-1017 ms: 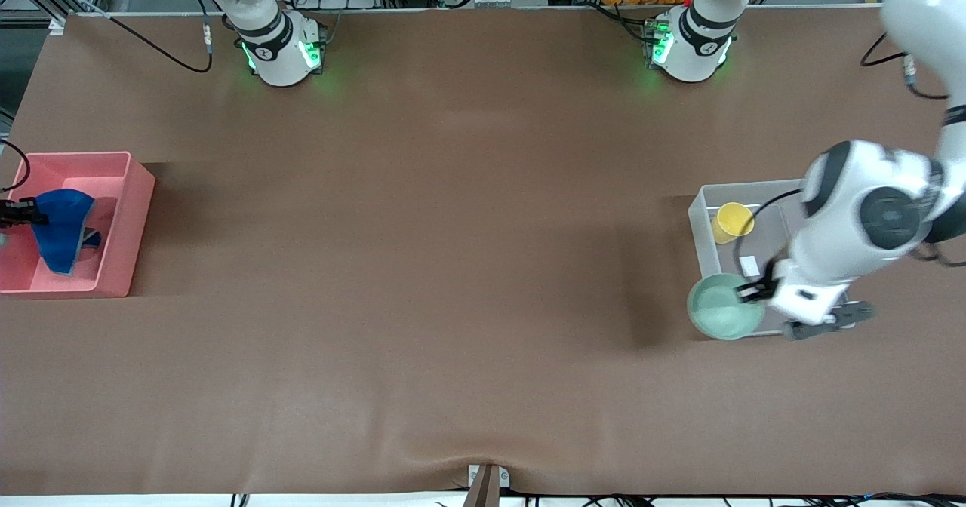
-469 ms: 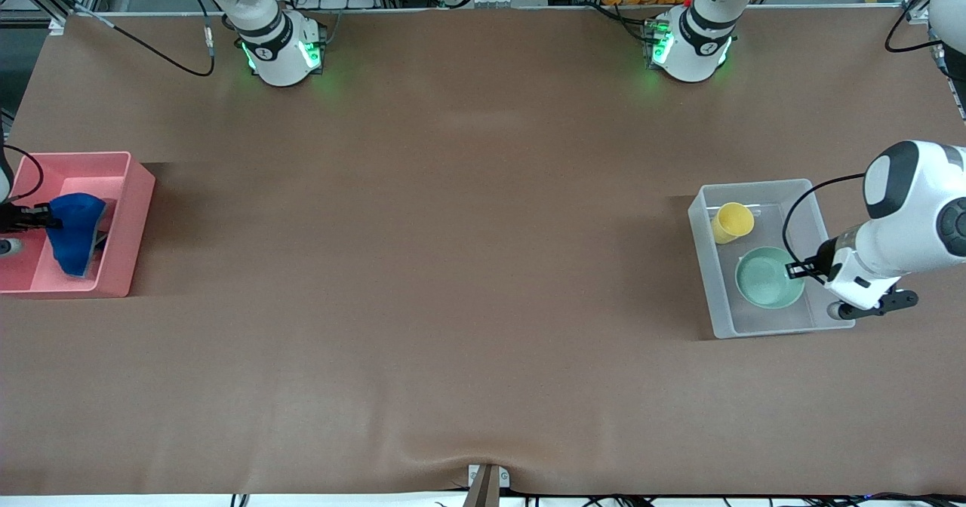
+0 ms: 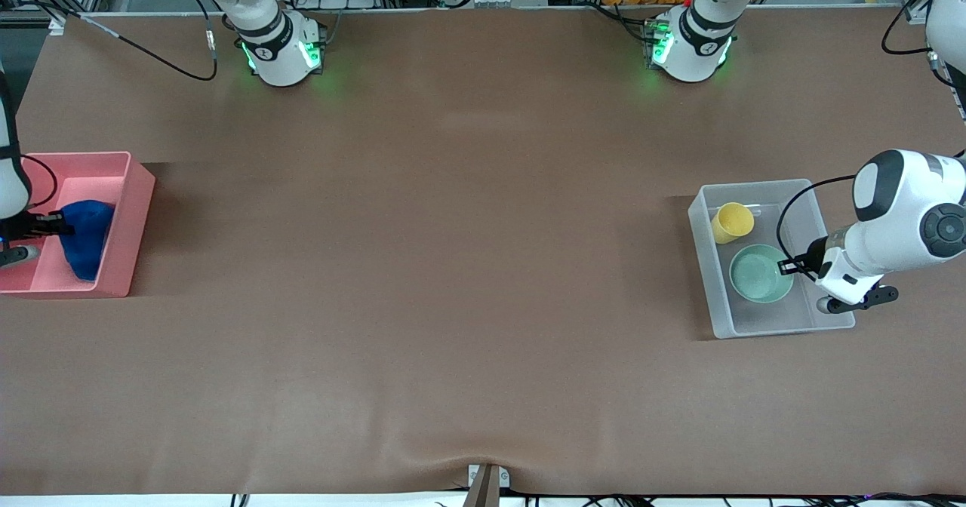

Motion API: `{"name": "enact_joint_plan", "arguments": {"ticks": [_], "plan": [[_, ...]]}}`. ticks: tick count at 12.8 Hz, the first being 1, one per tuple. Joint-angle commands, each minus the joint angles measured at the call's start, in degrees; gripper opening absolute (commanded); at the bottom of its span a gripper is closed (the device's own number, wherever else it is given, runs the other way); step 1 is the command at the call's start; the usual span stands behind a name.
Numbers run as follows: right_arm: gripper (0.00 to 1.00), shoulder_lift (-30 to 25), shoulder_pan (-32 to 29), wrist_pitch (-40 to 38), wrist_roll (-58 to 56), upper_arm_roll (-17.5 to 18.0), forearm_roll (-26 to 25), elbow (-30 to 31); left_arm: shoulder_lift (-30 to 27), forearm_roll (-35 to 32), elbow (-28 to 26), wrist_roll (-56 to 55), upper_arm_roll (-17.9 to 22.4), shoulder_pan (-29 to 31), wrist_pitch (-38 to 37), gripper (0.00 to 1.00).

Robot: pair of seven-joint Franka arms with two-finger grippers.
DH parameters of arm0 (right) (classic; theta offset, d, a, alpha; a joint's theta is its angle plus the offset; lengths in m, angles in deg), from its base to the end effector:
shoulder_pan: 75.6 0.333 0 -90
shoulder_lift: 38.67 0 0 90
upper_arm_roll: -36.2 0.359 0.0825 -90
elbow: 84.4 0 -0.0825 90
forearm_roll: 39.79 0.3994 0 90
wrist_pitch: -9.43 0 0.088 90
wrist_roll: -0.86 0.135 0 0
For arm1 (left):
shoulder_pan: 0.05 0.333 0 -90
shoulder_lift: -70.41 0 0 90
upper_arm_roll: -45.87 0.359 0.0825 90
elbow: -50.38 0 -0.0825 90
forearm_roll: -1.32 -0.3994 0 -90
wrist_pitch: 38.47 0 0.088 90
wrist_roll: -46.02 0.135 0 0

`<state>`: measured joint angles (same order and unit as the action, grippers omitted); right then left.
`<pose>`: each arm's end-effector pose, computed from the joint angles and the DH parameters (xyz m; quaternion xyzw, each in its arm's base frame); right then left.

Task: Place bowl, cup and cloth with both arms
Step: 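Place the green bowl in the clear bin while the right gripper releases the cloth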

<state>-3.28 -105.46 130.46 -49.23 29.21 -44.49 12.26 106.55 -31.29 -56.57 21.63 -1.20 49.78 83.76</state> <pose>0.5520 -0.4111 0.2256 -0.9823 -0.1463 0.1159 0.0147 0.6401 0.1017 0.2528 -0.9936 -0.1000 0.0518 0.0119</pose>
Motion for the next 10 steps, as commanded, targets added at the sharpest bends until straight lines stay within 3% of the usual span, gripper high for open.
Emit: {"name": "enact_joint_plan", "arguments": {"ticks": [1, 2, 3, 4, 5, 8, 10], "plan": [[0.64, 0.9, -1.0, -0.2, -1.0, 0.8, 0.8, -1.1, 1.8, -2.5, -0.5, 0.7, 0.5, 0.6, 3.0, 0.0], [1.0, 0.9, -1.2, -0.2, -1.0, 0.8, 0.8, -1.1, 1.8, -2.5, -0.5, 0.7, 0.5, 0.6, 3.0, 0.0], [1.0, 0.8, -1.1, -0.7, -1.0, 0.8, 0.8, -1.1, 1.7, -2.5, -0.5, 0.7, 0.5, 0.6, 3.0, 0.33], [1.0, 0.5, -0.9, -1.0, -0.3, 0.8, 0.8, -1.1, 1.7, -2.5, -0.4, 0.6, 0.5, 0.6, 3.0, 0.88], [1.0, 0.1, -0.5, -2.0, -0.2, 0.8, 0.8, -1.4, 1.1, -2.5, -0.2, 0.8, 0.5, 0.7, 2.8, 1.0], [1.0, -2.0, -0.4, -3.3, -0.2, 0.9, 0.9, -1.6, -4.7, -1.8, 0.7, 0.7, -0.4, 0.7, 0.3, 1.0], [1.0, -4.1, -0.2, -4.8, 0.1, 1.0, 1.4, -1.6, -8.6, -1.4, 2.9, 0.7, -3.4, 0.7, -4.9, 1.0]]}}
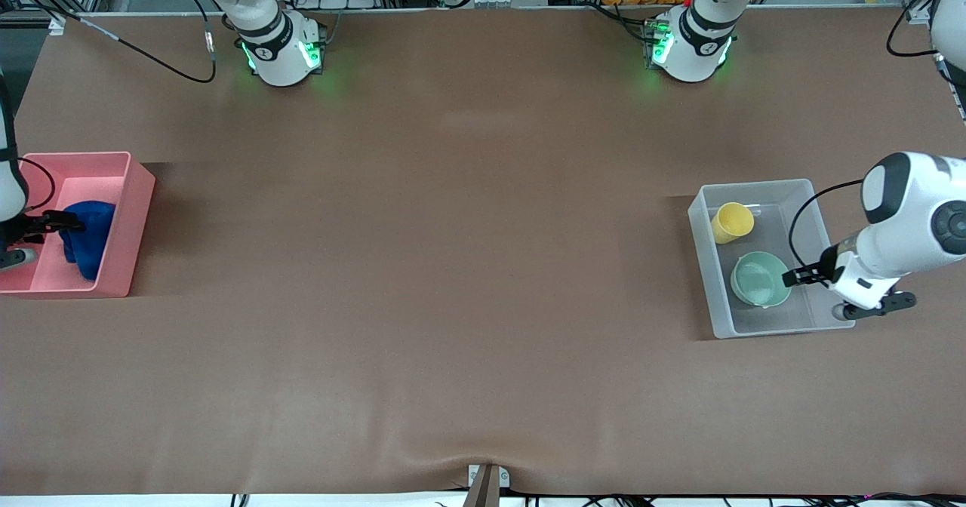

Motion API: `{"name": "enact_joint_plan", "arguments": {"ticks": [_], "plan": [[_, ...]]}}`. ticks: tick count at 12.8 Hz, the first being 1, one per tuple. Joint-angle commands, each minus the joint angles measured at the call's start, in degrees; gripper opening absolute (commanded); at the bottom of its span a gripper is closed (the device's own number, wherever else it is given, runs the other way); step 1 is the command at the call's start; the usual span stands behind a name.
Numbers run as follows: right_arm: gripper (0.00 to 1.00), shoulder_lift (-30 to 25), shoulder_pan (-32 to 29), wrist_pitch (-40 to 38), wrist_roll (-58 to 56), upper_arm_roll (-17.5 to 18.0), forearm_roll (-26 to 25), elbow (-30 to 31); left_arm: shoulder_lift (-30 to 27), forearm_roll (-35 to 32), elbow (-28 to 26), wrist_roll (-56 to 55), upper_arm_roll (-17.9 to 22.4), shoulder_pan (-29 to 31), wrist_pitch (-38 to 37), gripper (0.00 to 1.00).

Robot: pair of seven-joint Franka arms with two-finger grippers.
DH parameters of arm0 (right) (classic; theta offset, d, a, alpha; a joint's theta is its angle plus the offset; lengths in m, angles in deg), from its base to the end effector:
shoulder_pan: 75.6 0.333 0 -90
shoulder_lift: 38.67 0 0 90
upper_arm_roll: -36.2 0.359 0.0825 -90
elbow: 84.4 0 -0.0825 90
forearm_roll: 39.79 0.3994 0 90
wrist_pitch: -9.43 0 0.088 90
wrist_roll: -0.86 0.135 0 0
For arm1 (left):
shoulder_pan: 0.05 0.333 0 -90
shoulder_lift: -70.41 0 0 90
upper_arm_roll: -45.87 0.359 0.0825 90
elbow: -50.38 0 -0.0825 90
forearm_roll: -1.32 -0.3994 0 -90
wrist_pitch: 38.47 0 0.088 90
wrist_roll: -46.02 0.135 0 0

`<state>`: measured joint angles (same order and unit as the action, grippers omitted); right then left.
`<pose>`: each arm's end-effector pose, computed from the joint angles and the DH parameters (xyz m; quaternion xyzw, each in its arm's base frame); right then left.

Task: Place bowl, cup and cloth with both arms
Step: 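Open the left gripper and withdraw it from the clear bin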

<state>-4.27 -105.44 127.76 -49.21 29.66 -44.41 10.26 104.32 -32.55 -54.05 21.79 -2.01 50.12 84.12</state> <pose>0.5607 -0.4104 0.2488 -0.9826 -0.1473 0.1125 0.0145 0.6573 0.1108 0.2933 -0.9945 -0.1000 0.0095 0.0308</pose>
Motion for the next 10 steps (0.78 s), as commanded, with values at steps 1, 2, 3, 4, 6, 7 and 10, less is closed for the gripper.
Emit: {"name": "enact_joint_plan", "arguments": {"ticks": [1, 2, 3, 4, 6, 7, 10], "plan": [[1.0, -4.3, -0.1, -3.1, 0.6, 0.6, 2.1, 0.4, -8.3, -0.1, 1.8, 0.6, -4.0, 0.4, -8.3, 1.0], [1.0, -5.6, 0.2, -4.7, 1.2, 0.7, 2.3, 0.4, -9.9, 0.2, 3.6, 0.6, -5.5, 0.4, -11.6, 1.0], [1.0, -7.0, 1.2, -6.1, 2.2, 0.7, 2.3, 0.4, -11.1, 1.9, 6.1, 0.7, -7.0, 0.4, -14.9, 1.0], [1.0, -8.5, 2.0, -7.7, 3.8, 0.6, 2.3, 0.4, -11.8, 5.0, 9.1, 0.8, -7.7, 0.4, -18.0, 1.0], [1.0, -11.4, 4.6, -11.1, 7.9, 0.6, 2.3, 0.4, -12.6, 9.8, 15.9, 2.4, -9.1, 0.4, -23.0, 1.0], [1.0, -12.5, 5.9, -12.6, 9.4, 0.6, 2.3, 0.4, -12.6, 10.9, 17.9, 2.8, -9.9, 0.4, -24.3, 1.0], [1.0, -15.5, 10.4, -16.3, 15.1, 0.6, 2.3, 0.5, -14.6, 12.0, 20.3, 2.7, -12.8, 0.4, -27.1, 1.0]]}}
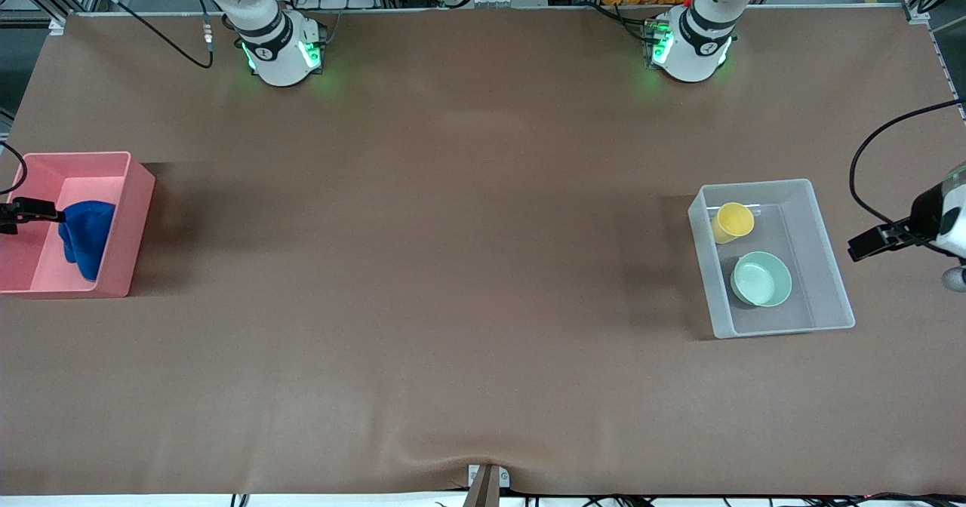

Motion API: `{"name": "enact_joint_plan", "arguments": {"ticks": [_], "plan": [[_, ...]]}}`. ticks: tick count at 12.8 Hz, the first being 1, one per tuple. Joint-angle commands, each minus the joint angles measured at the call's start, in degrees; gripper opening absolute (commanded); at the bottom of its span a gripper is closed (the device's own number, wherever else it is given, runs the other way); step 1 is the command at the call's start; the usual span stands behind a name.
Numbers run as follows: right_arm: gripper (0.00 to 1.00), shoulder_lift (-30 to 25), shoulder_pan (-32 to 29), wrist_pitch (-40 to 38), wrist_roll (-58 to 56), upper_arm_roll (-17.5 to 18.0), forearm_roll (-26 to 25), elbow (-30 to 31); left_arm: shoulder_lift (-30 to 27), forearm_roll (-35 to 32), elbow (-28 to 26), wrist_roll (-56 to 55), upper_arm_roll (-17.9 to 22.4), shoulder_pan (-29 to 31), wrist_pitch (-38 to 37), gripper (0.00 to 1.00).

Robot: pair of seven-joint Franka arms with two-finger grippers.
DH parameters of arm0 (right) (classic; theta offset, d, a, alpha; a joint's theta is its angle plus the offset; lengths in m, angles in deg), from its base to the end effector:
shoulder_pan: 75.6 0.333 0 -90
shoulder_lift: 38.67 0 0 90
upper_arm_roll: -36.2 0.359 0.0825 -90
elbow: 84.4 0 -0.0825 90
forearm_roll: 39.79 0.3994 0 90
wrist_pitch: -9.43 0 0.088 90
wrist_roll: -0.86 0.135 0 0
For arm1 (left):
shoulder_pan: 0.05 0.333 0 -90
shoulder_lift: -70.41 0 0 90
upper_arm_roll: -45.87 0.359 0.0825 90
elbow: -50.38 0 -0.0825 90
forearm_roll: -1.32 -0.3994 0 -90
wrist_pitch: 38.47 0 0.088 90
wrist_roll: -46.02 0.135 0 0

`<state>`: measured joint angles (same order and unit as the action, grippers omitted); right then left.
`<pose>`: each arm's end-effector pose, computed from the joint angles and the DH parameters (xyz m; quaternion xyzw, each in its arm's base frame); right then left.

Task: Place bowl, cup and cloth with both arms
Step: 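Open the left gripper and withdraw it from the clear bin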

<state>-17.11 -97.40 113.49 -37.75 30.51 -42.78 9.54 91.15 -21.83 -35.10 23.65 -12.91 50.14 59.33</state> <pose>0.5896 -0.3057 0.3907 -0.9884 -0.1067 0.1063 0.0178 0.6581 0.0428 0.5560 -0.9925 -0.1117 -0.0254 0.0415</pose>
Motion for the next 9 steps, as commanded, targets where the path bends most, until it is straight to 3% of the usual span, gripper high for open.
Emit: {"name": "enact_joint_plan", "arguments": {"ticks": [1, 5, 7, 8, 9], "plan": [[1.0, -3.6, 4.4, -3.8, 6.9, -0.2, 0.7, 1.2, -3.1, 1.4, 1.4, 0.8, -2.2, 0.3, -2.7, 1.0], [1.0, -7.0, 12.7, -9.0, 19.2, -0.2, 1.3, 1.2, -5.8, 2.1, 1.7, 1.0, -2.9, 0.2, -3.4, 1.0], [1.0, -8.5, 16.2, -11.1, 25.0, -0.2, 2.0, 1.2, -8.6, 5.6, 2.4, 2.0, -1.0, -0.9, -3.5, 1.0], [1.0, -9.3, 17.9, -11.5, 27.9, -0.1, 2.1, 1.2, -9.9, 7.3, 2.4, 2.8, 3.5, -4.6, -4.0, 1.0], [1.0, -10.0, 19.1, -12.1, 30.4, -0.1, 2.1, 1.2, -11.5, 10.3, 2.4, 3.6, 10.5, -9.8, -4.3, 1.0]]}}
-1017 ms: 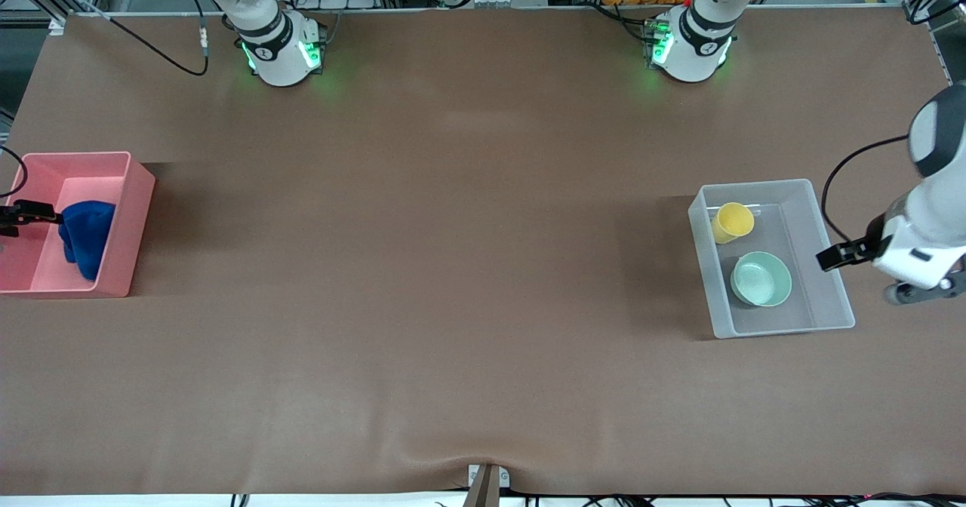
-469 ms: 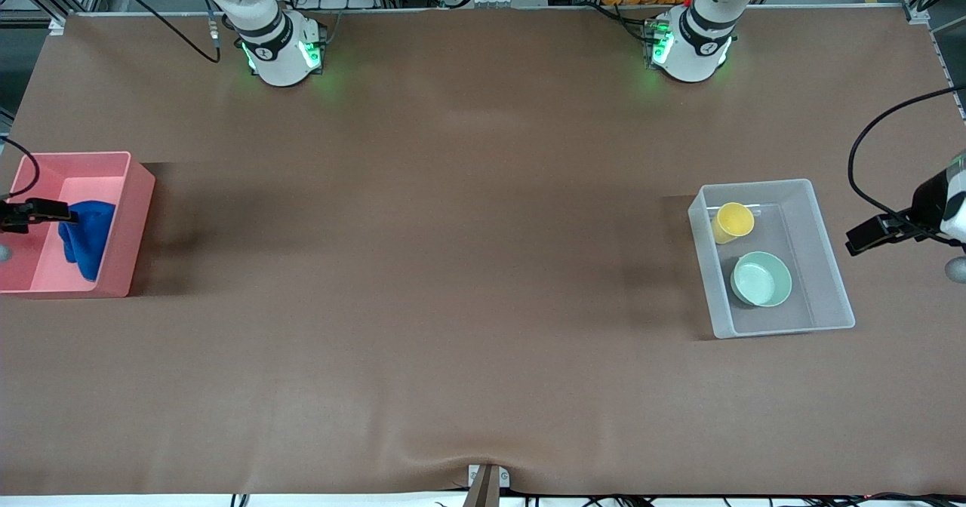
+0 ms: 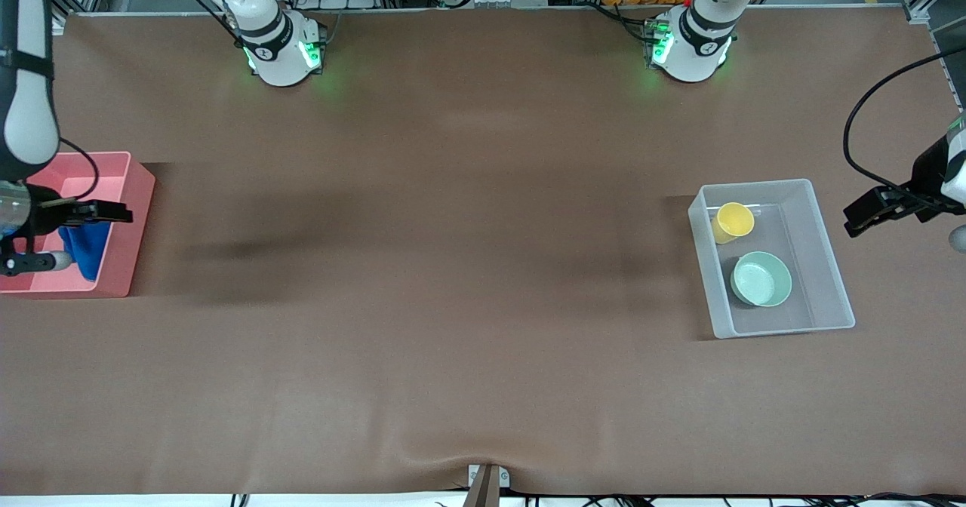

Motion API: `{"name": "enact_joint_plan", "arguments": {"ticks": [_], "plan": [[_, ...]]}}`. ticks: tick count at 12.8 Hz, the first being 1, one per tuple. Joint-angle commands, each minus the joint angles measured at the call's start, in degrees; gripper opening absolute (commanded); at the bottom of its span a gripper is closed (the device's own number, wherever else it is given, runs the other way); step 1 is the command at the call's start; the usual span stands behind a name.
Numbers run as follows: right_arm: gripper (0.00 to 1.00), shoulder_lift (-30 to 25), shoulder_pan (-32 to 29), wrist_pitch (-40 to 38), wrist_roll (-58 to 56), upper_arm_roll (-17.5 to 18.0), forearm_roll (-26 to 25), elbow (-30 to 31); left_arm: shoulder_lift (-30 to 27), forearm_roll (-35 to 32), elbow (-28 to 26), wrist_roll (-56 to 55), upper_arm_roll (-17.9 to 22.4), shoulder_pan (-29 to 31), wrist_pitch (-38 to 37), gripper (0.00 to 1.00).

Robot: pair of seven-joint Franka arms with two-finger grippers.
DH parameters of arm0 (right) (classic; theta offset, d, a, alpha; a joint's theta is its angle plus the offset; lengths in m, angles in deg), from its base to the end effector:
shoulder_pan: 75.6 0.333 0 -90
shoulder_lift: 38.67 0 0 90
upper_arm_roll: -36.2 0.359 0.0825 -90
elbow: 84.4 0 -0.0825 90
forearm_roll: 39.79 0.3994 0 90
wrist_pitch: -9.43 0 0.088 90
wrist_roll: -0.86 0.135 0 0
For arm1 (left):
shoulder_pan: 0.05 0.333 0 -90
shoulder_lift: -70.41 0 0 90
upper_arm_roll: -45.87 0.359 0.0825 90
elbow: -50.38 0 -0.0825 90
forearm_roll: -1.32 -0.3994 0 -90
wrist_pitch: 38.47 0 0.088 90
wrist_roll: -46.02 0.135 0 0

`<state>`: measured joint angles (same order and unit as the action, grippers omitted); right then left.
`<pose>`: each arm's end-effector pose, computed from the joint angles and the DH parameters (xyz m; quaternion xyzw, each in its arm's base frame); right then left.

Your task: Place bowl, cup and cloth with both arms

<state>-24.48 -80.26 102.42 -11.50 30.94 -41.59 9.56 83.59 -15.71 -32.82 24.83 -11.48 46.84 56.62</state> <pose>0.6135 -0.1067 0.4622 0.9907 0.0239 -0.1341 0.0009 0.6326 -0.0127 0.6240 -0.9932 -0.0962 -0.0533 0.0391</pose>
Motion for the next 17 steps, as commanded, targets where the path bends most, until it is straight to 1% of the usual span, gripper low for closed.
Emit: {"name": "enact_joint_plan", "arguments": {"ticks": [1, 2, 3, 4, 5, 6, 7, 9, 12, 15, 16, 17], "plan": [[1.0, -3.5, 2.9, -1.5, 6.3, -0.5, 1.7, 1.2, -5.8, 8.6, 0.1, 4.2, 16.6, -12.0, -1.6, 1.0], [1.0, -4.8, 3.7, -2.4, 8.2, -0.4, 3.5, 1.1, -7.8, 12.1, -0.4, 6.1, 24.6, -18.3, -1.6, 1.0], [1.0, -5.8, 4.0, -3.1, 9.7, -0.4, 4.6, 1.1, -8.8, 13.9, -0.8, 7.6, 32.5, -25.2, -1.6, 1.0], [1.0, -7.1, 4.7, -3.8, 10.3, -0.4, 4.8, 0.2, -9.7, 14.7, -1.4, 8.1, 40.7, -32.8, -1.7, 1.0], [1.0, -7.7, 5.1, -5.2, 10.3, -0.4, 4.8, -1.2, -10.5, 16.0, -1.9, 8.5, 47.8, -39.4, -2.6, 1.0], [1.0, -7.7, 5.1, -7.9, 10.3, -0.4, 4.8, -4.1, -10.9, 16.9, -2.2, 9.0, 53.2, -44.2, -3.7, 1.0], [1.0, -7.6, 5.1, -11.5, 10.3, -0.4, 4.8, -7.9, -11.8, 17.2, -3.1, 9.1, 55.7, -46.7, -3.8, 1.0], [1.0, -7.5, 5.1, -16.6, 9.7, -0.4, 4.8, -12.8, -13.1, 17.3, -4.8, 11.7, 56.5, -47.3, -3.7, 1.0], [1.0, -8.0, 4.8, -19.5, 8.3, -0.5, 4.6, -16.6, -14.4, 17.3, -5.7, 11.9, 56.7, -47.9, -3.8, 1.0], [1.0, -11.6, 4.5, -19.9, 6.9, -0.4, 4.5, -16.1, -14.5, 17.2, -5.5, 12.5, 57.3, -48.0, -4.5, 1.0], [1.0, -12.8, 4.5, -20.0, 7.0, -0.2, 4.4, -14.9, -14.6, 17.3, -5.4, 12.4, 57.3, -48.0, -6.4, 1.0], [1.0, -14.3, 4.5, -19.6, 7.0, -0.2, 4.1, -12.9, -14.6, 17.3, -5.3, 12.5, 57.3, -47.9, -6.7, 1.0]]}}
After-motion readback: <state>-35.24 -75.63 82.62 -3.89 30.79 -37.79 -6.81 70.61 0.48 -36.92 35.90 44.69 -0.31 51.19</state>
